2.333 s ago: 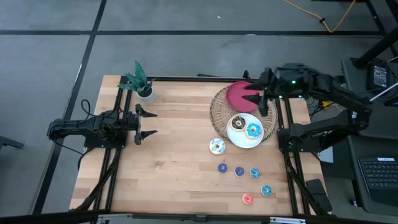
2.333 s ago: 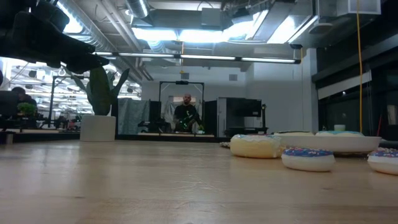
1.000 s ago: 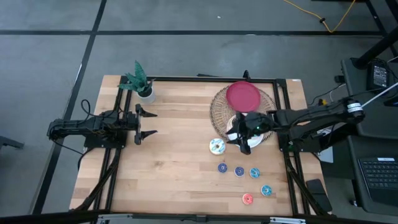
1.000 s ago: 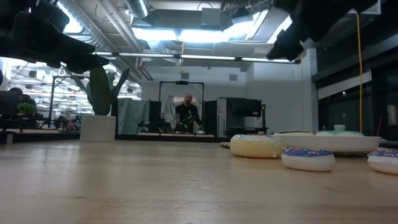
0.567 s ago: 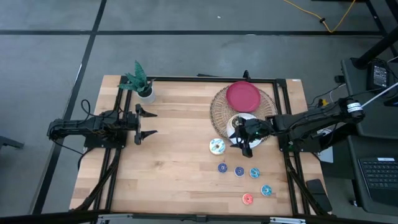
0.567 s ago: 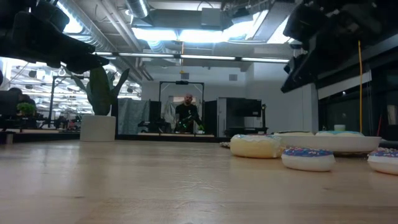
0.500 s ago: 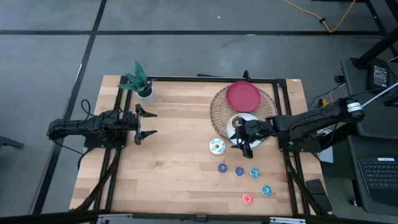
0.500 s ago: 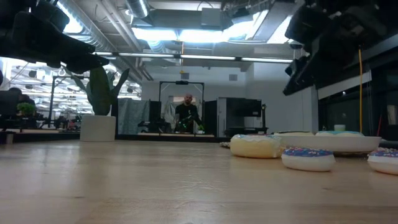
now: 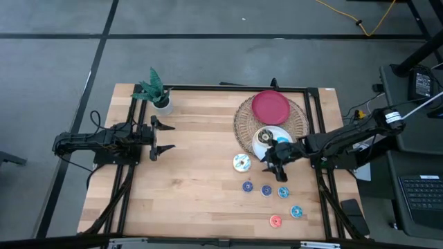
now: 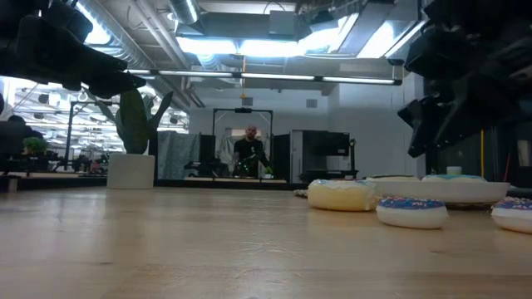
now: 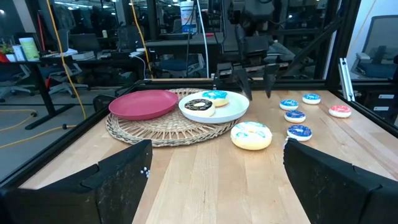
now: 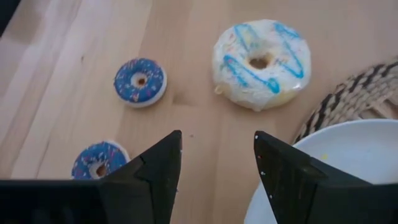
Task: Pick & Place donuts
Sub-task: Put the big white donut on the white plate
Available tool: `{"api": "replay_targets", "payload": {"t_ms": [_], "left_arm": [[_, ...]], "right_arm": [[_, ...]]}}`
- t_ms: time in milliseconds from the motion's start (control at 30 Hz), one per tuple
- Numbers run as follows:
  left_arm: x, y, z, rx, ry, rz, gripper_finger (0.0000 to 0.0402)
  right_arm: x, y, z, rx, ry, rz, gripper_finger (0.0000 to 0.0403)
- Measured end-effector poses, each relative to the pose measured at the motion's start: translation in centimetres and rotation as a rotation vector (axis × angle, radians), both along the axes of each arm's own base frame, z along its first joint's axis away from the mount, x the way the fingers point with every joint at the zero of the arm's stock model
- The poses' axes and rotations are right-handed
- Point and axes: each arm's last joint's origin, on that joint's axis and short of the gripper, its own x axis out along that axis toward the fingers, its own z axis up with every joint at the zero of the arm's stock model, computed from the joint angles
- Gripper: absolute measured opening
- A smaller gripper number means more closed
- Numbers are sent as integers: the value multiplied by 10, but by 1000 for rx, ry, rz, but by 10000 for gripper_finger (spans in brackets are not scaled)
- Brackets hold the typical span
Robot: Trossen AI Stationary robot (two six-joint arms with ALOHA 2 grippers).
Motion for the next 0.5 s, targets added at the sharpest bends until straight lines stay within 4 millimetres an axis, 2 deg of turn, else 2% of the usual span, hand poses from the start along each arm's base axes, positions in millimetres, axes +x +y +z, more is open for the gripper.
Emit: {"api": "replay_targets", "payload": {"t_ms": [233, 500], "left_arm": [[0, 0, 0, 0, 0, 0, 353], [0, 0, 0, 0, 0, 0, 352]], "right_arm": [[3, 3, -4, -63, 9, 75, 202], [28, 9, -5, -131, 33, 150, 202]]}}
